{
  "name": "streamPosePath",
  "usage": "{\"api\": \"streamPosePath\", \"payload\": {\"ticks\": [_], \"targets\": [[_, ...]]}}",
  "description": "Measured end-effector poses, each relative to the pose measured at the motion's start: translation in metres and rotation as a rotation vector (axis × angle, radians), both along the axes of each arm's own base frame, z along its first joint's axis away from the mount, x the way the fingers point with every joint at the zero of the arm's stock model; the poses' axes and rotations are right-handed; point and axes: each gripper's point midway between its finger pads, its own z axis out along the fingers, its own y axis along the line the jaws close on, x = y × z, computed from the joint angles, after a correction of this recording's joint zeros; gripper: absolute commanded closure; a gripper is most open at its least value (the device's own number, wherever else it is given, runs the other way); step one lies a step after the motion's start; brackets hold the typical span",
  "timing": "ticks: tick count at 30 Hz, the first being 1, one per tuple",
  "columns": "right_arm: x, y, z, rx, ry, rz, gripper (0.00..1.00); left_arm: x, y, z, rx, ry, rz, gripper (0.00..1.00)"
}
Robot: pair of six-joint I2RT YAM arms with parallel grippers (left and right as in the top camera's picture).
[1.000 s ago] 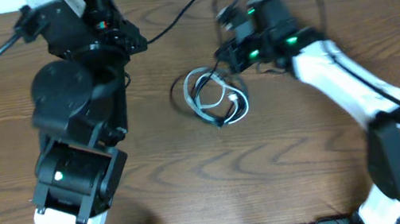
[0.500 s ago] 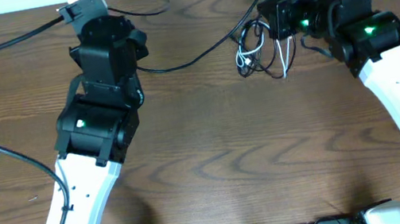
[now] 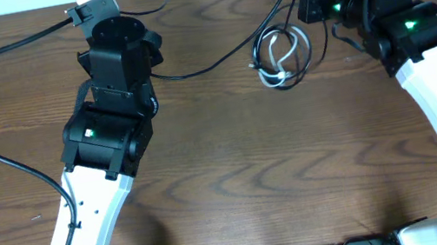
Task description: Untangle cables
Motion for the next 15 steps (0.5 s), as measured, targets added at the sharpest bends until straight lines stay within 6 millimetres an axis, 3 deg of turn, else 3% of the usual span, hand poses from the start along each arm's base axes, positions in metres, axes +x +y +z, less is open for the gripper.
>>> {"api": "streamPosePath", "payload": {"ticks": [3,5,8,13,15], "targets": [[-0.002,-0.004,0.011,-0.008,-0.002,-0.02,0.99,-0.001,0.0,-0.003,0.005,0.012,0.0,0.92],[-0.008,-0.008,-0.001,-0.031,0.051,-0.035,0.99,-0.002,0.001,-0.006,0.01,0.026,0.0,0.92],[-0.012,-0.012,-0.039,-0.076,0.183,-0.047,0.99,-0.004,0.001,-0.009,0.015,0.043,-0.003,0.92],[-0.01,-0.005,-0.12,-0.144,0.418,-0.032,0.98,-0.007,-0.004,-0.018,0.013,0.082,-0.035,0.92],[-0.009,-0.001,-0.136,-0.148,0.459,-0.019,0.99,-0.009,-0.005,-0.023,0.016,0.106,-0.047,0.92]]}}
